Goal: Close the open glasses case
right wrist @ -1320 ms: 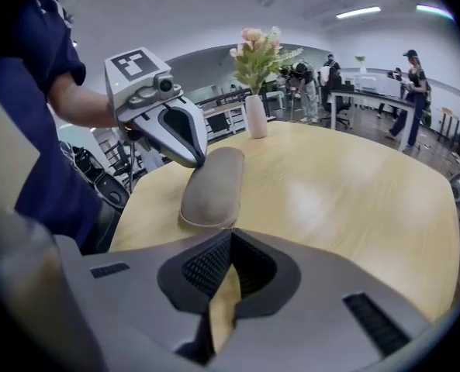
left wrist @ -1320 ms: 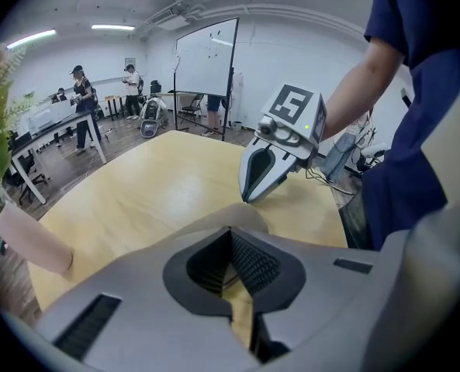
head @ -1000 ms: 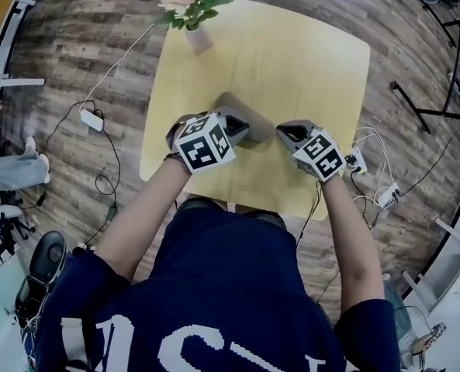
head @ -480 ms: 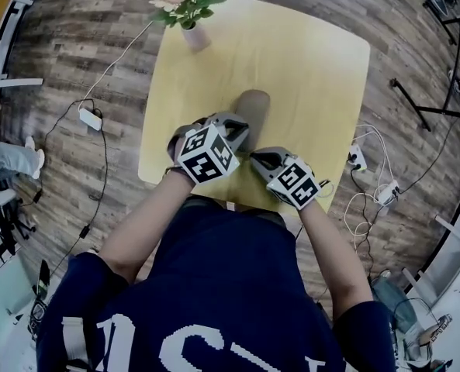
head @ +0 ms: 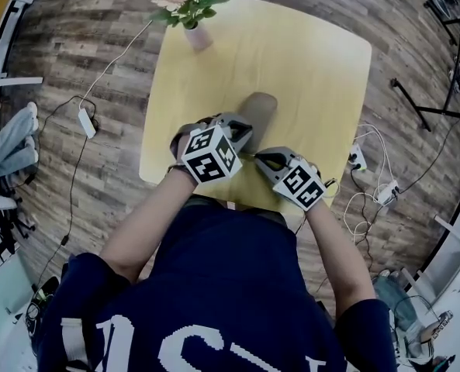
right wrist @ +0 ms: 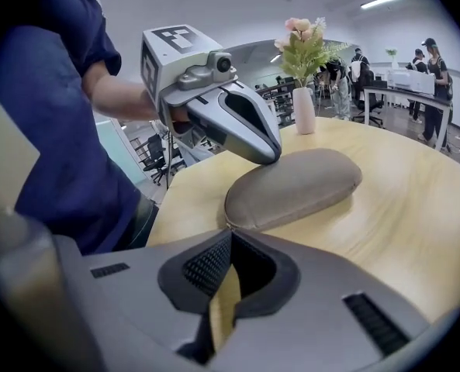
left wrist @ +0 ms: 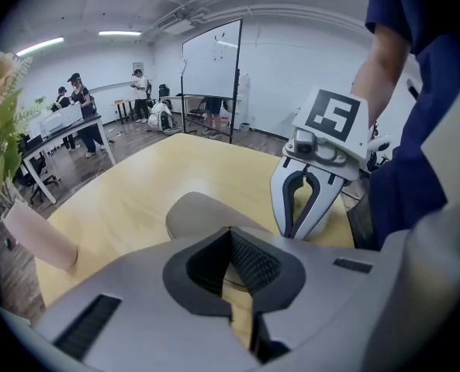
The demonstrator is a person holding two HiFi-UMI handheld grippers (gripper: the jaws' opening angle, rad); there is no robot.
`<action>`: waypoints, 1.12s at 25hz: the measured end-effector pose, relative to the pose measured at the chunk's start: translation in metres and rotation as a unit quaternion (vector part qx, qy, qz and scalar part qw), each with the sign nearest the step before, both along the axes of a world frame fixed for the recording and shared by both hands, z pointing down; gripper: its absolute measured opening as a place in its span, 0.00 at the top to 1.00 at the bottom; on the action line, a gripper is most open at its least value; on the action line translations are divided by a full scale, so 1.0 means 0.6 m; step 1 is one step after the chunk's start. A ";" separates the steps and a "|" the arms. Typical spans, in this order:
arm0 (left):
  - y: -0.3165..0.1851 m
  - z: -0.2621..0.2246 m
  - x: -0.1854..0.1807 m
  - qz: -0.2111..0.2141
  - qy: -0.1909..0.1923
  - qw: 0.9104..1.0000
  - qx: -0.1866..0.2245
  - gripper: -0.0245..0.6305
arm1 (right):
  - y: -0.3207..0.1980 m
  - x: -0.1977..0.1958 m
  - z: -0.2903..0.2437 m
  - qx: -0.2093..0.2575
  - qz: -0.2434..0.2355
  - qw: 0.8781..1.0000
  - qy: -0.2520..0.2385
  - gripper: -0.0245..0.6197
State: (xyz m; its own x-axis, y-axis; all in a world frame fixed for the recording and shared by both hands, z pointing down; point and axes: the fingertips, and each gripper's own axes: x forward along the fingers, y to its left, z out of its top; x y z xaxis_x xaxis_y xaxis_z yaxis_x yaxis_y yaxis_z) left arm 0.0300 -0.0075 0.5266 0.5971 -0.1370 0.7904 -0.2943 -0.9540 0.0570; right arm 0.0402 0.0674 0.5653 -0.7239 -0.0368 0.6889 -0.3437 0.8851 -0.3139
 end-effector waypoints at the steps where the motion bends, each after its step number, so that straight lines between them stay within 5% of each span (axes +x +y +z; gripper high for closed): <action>1: 0.000 -0.001 0.003 0.001 0.000 1.000 -0.002 0.94 | -0.003 0.008 -0.001 0.000 0.004 1.000 0.002 0.93; 11: -0.005 -0.002 0.013 0.001 0.015 0.999 -0.031 0.94 | -0.019 0.040 0.010 0.001 0.007 0.999 0.032 0.93; 28: -0.009 -0.007 0.047 -0.023 0.040 0.997 -0.069 0.94 | -0.031 0.053 0.007 0.004 0.028 0.999 0.016 0.93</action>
